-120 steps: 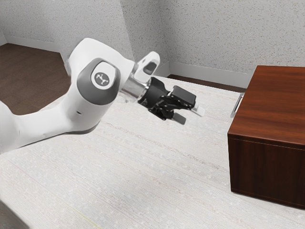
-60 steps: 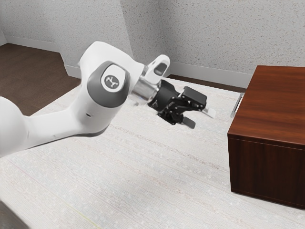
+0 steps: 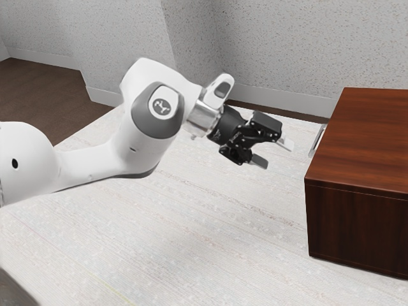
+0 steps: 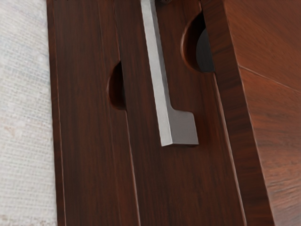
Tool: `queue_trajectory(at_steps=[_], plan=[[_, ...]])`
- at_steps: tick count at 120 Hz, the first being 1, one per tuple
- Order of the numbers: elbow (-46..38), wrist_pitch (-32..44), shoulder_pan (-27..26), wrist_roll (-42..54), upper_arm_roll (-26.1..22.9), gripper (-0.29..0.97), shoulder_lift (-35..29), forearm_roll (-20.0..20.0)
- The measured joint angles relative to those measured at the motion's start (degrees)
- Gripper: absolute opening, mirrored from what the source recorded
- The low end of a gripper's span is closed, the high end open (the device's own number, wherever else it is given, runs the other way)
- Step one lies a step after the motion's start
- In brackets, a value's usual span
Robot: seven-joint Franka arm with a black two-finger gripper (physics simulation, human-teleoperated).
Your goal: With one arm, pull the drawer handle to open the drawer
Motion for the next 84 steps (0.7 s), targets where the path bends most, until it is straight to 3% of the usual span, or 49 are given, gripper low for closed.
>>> queue_trajectory(at_steps=[84], plan=[[3.49,0.43,-7.84,-1.96,6.95,0.68,4.30,2.21]])
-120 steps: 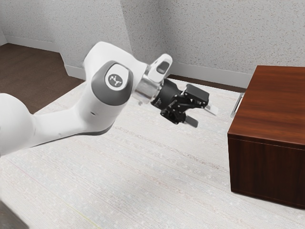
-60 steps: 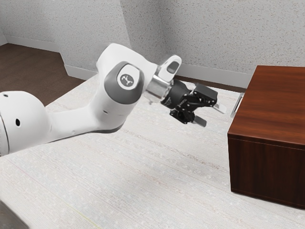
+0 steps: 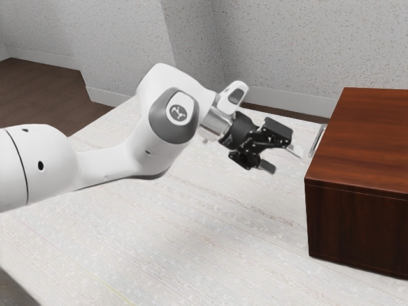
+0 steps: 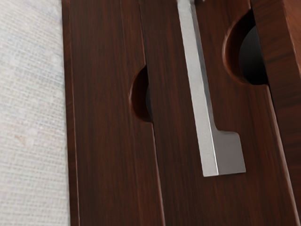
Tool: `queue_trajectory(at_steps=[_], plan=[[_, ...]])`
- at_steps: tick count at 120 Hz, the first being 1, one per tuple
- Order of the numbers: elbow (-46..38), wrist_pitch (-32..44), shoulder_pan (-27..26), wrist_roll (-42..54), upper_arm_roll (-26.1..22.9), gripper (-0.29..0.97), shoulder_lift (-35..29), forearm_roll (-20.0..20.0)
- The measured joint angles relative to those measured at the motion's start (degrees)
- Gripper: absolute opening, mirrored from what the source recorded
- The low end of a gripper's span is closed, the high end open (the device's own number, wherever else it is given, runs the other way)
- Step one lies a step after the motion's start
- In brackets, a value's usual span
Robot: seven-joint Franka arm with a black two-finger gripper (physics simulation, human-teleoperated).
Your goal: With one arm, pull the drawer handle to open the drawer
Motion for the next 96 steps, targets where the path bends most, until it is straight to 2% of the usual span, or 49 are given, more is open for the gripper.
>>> queue_trajectory(at_steps=[26,40,96], plan=[[4.83,-0.29,-0.28,-0.15,1.49,0.68,2.96,2.44],[7.12,-0.51,-2.25,-0.22,3.24,0.68,4.63,3.54],[10.55,-0.81,-5.20,-0.51,4.07,0.68,7.29,4.14]])
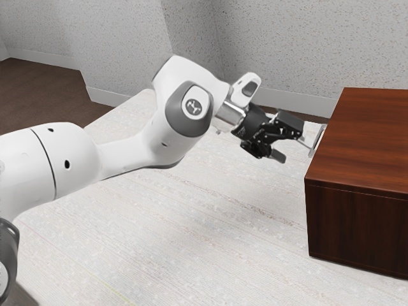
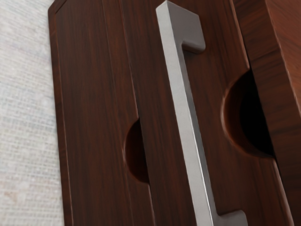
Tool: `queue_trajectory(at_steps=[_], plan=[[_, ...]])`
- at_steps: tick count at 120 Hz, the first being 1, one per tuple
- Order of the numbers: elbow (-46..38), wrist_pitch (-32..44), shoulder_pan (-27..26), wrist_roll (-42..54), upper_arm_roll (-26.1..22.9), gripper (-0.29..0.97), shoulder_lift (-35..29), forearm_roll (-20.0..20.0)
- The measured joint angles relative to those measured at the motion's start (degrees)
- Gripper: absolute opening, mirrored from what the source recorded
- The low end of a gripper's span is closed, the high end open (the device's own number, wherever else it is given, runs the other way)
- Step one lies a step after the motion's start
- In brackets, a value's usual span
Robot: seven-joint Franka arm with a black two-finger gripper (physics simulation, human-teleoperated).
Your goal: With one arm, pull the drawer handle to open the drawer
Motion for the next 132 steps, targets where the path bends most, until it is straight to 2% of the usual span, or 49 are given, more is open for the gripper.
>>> queue_trajectory(at_steps=[63,132], plan=[[0.39,0.11,-0.74,-0.82,0.54,0.68,1.24,1.99],[6.58,0.00,-3.64,-1.18,3.67,0.68,4.48,2.15]])
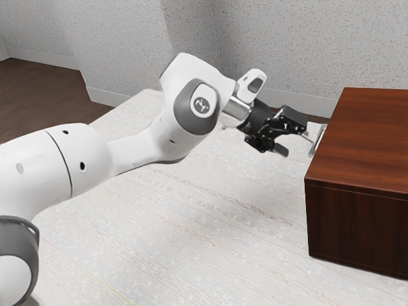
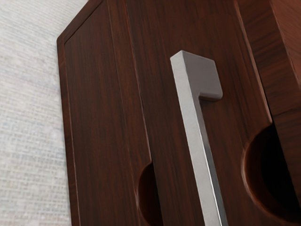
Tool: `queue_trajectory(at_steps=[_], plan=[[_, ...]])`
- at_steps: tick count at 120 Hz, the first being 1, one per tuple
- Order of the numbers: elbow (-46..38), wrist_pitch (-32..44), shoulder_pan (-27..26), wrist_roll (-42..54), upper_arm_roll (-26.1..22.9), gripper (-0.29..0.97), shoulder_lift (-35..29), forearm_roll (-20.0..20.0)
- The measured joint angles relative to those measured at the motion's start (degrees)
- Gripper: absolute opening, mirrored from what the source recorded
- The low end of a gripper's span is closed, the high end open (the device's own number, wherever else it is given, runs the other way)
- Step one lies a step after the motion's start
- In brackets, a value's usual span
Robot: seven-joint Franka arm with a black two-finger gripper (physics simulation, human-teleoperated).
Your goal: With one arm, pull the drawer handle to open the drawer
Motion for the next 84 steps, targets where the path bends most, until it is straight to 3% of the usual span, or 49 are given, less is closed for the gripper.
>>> queue_trajectory(at_steps=[84], plan=[[0.55,-1.39,-1.89,-0.13,5.37,0.68,0.74,0.01]])
